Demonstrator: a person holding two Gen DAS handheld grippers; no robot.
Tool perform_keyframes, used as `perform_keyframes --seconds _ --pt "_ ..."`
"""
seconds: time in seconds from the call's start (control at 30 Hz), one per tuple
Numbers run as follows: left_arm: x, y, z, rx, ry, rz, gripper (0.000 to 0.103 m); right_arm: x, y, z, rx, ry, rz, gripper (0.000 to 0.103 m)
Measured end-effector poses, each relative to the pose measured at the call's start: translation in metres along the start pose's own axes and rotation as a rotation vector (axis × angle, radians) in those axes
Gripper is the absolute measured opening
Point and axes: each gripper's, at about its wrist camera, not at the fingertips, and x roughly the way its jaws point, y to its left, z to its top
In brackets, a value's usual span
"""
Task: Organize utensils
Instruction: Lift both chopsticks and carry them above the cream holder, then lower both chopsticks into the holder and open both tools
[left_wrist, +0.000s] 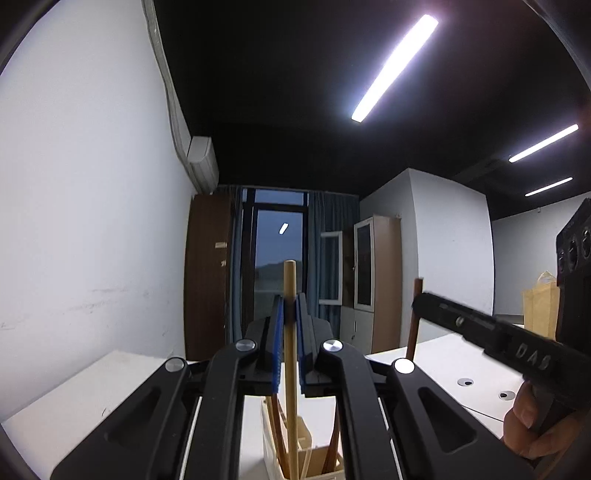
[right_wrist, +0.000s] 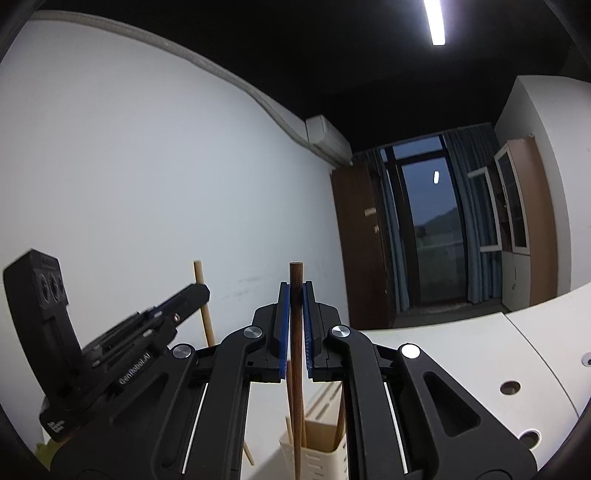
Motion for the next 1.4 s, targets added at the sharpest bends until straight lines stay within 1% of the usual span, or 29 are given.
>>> perform_keyframes --seconds 0.03,0.13,0.2,0.23,0.27,0.33,0.47,0.67,0.87,1.0,1.17,1.4 --pt "0.0 0.001 -0.001 -0.005 -0.02 0.005 0.006 -0.002 -0.002 0.001 0.006 -0.029 0.006 0.006" --pt "0.002 0.001 -0.003 -0.013 -0.058 0.002 0.006 -0.003 -0.006 0.002 0.02 -0.081 0.014 0.006" --pt "0.001 0.002 -0.006 -0.017 -0.097 -0.002 0.006 -0.004 -0.011 0.003 0.04 -0.116 0.006 0.006" --pt "-0.002 0.002 -0.007 -0.022 -0.145 0.025 0.006 -0.003 -0.013 0.003 0.049 -0.126 0.004 0.006" --pt "-0.003 0.001 -0.008 -0.019 -0.163 0.035 0.006 -0.001 -0.016 0.005 0.051 -0.128 0.008 0.006" --pt "0.002 0.001 -0.009 -0.021 -0.171 0.043 0.006 0.003 -0.019 0.004 0.05 -0.138 0.002 0.006" --pt "0.015 -0.001 -0.015 -0.026 -0.171 0.043 0.006 0.014 -0.023 0.0 0.048 -0.13 -0.002 0.006" --pt "0.033 0.002 -0.026 -0.027 -0.118 0.037 0.006 0.034 -0.021 -0.008 0.024 -0.089 -0.014 0.006" --pt "0.05 0.005 -0.042 -0.02 -0.04 0.025 0.006 0.058 -0.022 -0.024 0.004 -0.001 -0.033 0.006" --pt "0.056 0.006 -0.047 -0.034 0.004 0.006 0.006 0.064 -0.02 -0.031 -0.005 0.036 -0.035 0.006" --pt "0.061 0.006 -0.054 -0.026 0.039 -0.009 0.006 0.07 -0.017 -0.039 -0.016 0.082 -0.053 0.006" --pt "0.066 0.01 -0.067 -0.024 0.091 -0.014 0.006 0.075 -0.014 -0.05 -0.042 0.131 -0.059 0.006"
